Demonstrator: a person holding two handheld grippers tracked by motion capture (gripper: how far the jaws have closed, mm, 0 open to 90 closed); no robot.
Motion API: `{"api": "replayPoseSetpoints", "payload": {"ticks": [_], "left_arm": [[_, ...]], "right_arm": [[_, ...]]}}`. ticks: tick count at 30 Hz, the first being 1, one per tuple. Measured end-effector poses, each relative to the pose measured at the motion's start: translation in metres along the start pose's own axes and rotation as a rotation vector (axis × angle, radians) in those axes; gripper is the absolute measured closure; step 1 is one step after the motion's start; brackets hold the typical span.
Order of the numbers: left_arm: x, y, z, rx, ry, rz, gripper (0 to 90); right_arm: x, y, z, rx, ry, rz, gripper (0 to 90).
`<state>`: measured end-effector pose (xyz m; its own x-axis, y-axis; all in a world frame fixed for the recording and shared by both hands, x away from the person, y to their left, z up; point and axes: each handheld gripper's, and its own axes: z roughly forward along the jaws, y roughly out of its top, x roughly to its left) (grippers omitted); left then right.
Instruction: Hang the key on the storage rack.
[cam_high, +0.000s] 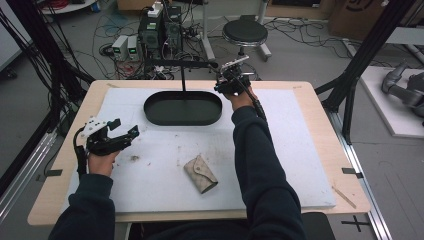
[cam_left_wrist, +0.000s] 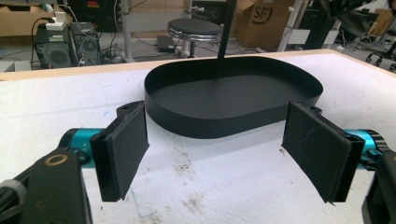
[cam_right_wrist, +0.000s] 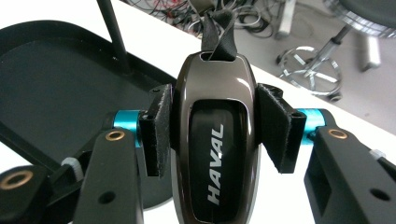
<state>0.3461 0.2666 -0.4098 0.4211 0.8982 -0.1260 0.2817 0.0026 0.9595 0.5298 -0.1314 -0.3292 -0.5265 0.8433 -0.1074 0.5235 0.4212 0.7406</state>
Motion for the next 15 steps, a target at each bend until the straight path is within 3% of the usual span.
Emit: {"api": "replayPoseSetpoints", "payload": {"ticks": [4, 10, 13, 15], "left_arm": [[0.000, 0.000, 0.000, 0.000, -0.002, -0.001, 22.1], [0.000, 0.000, -0.001, -0.002, -0.004, -0.001, 22.1], [0.000, 0.000, -0.001, -0.001, -0.005, 0.002, 22.1], [-0.001, 0.000, -0.001, -0.003, -0.004, 0.005, 22.1]], "right_arm": [[0.003, -0.002, 0.011, -0.009, 0.023, 0.027, 49.3], [0.006, -0.006, 0.022, 0.039, 0.036, 0.037, 48.4], [0.006, -0.008, 0.016, -0.022, 0.032, 0.030, 47.4], [0.004, -0.007, 0.012, -0.034, 0.037, 0.016, 46.7]]}}
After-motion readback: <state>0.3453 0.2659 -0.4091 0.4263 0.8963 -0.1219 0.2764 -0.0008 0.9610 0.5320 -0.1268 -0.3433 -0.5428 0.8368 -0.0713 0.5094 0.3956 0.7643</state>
